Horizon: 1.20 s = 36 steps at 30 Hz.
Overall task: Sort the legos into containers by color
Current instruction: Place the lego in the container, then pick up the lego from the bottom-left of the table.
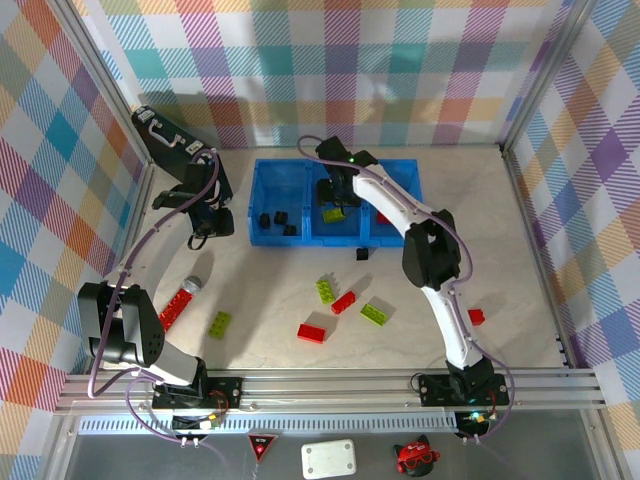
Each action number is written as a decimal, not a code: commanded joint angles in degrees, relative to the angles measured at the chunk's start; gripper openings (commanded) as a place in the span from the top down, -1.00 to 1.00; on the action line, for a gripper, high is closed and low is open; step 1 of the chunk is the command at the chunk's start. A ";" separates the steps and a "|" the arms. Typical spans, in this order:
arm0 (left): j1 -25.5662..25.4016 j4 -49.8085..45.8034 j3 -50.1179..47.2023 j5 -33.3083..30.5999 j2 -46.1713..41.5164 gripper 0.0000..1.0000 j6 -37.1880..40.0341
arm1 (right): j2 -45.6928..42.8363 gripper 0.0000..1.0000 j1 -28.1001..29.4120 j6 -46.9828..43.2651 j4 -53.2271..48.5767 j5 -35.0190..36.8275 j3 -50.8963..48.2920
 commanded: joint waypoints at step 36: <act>-10.44 -8.27 -21.22 0.73 -15.50 -0.17 -25.04 | -38.06 -0.38 0.71 1.25 7.53 -5.55 -42.83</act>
